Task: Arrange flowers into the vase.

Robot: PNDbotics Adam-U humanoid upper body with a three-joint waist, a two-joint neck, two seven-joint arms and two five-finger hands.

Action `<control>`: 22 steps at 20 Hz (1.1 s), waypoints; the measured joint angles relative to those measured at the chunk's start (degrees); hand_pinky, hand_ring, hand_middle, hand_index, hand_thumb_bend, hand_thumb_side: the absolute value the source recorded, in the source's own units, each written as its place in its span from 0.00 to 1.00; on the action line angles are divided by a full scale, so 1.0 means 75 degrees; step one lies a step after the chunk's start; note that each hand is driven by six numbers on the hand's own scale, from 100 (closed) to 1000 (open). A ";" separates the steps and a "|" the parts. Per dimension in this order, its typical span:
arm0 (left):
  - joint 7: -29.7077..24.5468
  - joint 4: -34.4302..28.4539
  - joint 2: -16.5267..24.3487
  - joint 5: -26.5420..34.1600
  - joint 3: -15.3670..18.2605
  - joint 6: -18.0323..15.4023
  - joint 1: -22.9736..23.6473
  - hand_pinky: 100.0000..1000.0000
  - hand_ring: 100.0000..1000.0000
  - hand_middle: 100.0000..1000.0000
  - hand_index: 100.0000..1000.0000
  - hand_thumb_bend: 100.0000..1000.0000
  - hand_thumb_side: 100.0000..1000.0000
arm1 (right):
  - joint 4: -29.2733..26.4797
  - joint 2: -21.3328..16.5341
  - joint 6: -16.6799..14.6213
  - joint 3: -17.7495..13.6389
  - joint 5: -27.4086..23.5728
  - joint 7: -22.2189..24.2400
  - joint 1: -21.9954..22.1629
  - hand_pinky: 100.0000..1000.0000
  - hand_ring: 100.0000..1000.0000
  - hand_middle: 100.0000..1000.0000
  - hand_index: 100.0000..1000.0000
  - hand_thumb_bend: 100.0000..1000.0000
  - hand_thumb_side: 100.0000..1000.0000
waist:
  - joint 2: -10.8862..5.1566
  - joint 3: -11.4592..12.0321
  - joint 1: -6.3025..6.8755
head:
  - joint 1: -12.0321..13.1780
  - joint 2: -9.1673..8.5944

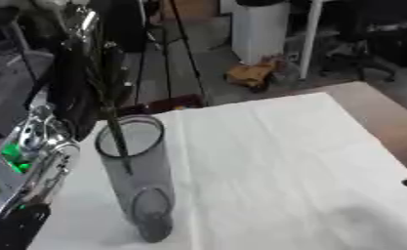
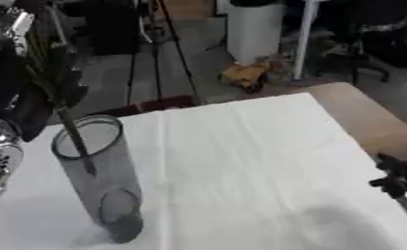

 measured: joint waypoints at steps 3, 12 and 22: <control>0.0036 0.0042 0.0000 -0.0051 0.0000 -0.0006 0.0026 0.00 0.00 0.00 0.11 0.34 0.93 | 0.0000 0.0000 0.0001 0.0000 0.0000 0.0001 0.0005 0.63 0.97 0.32 0.68 0.41 0.49 | 0.0000 0.0000 0.0000 | -0.0002 0.0000; 0.0073 0.0088 -0.0002 -0.0172 0.0000 -0.0012 0.0057 0.00 0.00 0.00 0.16 0.38 0.94 | 0.0000 0.0000 0.0002 0.0000 0.0000 0.0002 0.0037 0.63 0.97 0.32 0.68 0.41 0.49 | 0.0000 0.0000 0.0000 | -0.0011 0.0002; 0.0018 0.0092 -0.0002 -0.0347 0.0000 0.0023 0.0122 0.00 0.00 0.00 0.16 0.39 0.95 | 0.0000 0.0000 0.0002 0.0000 0.0000 0.0002 0.0054 0.63 0.97 0.32 0.68 0.41 0.49 | 0.0000 0.0001 0.0000 | -0.0028 0.0004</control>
